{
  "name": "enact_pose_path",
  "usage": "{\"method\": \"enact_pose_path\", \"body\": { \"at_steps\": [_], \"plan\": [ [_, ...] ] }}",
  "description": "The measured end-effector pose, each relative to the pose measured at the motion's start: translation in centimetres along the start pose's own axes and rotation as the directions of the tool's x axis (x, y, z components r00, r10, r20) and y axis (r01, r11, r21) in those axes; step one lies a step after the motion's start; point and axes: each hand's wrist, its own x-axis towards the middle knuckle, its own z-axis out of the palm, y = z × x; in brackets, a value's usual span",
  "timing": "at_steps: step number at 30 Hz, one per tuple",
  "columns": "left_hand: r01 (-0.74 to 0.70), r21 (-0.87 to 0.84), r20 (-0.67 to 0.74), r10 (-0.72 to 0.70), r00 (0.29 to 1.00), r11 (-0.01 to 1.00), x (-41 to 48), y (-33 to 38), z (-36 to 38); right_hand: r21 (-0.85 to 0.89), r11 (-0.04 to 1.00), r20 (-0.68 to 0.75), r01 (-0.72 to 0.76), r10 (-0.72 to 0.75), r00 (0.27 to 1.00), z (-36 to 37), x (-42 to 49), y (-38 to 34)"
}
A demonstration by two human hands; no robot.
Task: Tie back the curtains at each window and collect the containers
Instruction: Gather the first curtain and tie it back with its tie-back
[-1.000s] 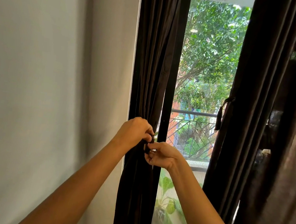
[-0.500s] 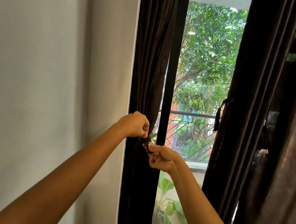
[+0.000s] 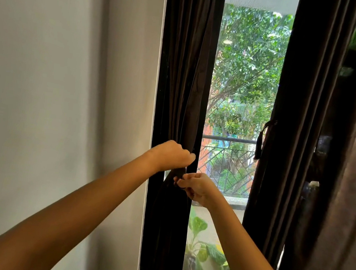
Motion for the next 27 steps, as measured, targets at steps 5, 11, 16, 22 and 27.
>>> {"method": "enact_pose_path", "body": {
  "at_steps": [5,11,16,22,27],
  "plan": [
    [-0.068,0.112,-0.344,0.103,0.933,0.991,-0.9,-0.7,3.1,-0.069,0.997,0.046,0.022,-0.019,0.999,-0.9,-0.1,-0.2],
    [0.063,-0.264,-0.265,-0.135,0.955,0.962,-0.3,-0.5,4.1,-0.071,0.996,0.116,0.050,-0.041,0.992,0.1,0.7,0.6],
    [0.099,-0.035,-0.126,-0.103,0.987,0.994,0.1,0.1,3.1,-0.123,0.991,0.018,0.049,-0.047,0.999,0.4,1.2,1.3],
    [-0.032,0.174,-0.253,0.076,0.965,0.984,0.1,-1.9,2.6,-0.322,0.931,-0.073,0.172,-0.205,0.976,-0.5,1.5,0.7],
    [-0.114,-0.163,-0.070,0.103,0.992,0.980,0.8,-3.7,1.0,-0.517,0.836,-0.066,0.185,-0.255,0.965,-0.7,2.6,1.6]
  ]
}}
